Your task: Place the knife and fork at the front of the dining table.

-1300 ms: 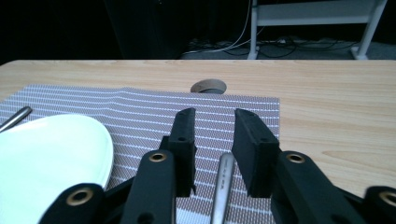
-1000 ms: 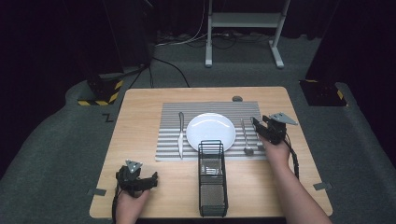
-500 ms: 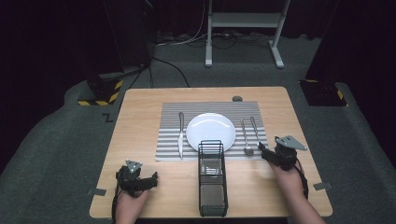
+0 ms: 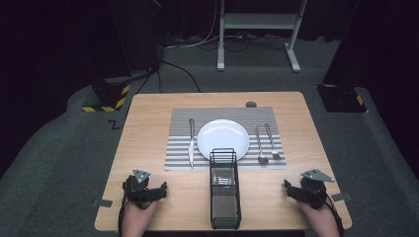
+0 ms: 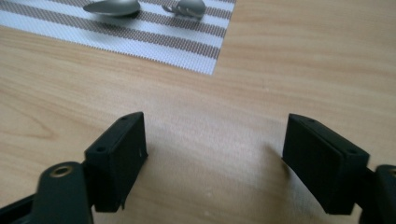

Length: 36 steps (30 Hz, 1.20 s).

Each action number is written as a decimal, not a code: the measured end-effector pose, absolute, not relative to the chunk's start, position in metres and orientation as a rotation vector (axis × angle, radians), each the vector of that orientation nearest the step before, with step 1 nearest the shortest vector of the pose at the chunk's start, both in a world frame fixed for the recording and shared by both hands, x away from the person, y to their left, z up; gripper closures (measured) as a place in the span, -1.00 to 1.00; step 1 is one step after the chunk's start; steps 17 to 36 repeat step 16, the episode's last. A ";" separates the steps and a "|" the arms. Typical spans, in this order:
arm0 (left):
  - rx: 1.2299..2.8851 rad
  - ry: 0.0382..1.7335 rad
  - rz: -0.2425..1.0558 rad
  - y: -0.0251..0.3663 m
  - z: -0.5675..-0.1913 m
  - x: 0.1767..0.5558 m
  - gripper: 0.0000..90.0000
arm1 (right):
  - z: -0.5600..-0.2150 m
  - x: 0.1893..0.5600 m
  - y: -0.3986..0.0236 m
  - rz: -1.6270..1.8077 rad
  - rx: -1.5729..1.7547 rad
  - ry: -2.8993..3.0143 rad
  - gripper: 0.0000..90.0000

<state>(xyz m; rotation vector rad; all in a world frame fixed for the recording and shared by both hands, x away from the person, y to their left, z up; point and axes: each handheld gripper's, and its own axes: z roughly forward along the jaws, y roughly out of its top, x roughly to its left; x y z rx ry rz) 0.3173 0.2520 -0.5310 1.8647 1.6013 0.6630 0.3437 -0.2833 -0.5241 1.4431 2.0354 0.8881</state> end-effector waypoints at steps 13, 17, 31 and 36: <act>1.863 1.602 0.663 0.252 -0.531 0.317 -1.00 | -0.524 0.338 -0.290 0.875 1.466 2.029 -0.65; 1.864 1.602 0.663 0.252 -0.531 0.317 -1.00 | -0.524 0.337 -0.290 0.874 1.466 2.031 -0.65; 1.864 1.602 0.663 0.252 -0.531 0.317 -1.00 | -0.524 0.337 -0.290 0.874 1.466 2.031 -0.65; 1.864 1.602 0.663 0.252 -0.531 0.317 -1.00 | -0.524 0.337 -0.290 0.874 1.466 2.031 -0.65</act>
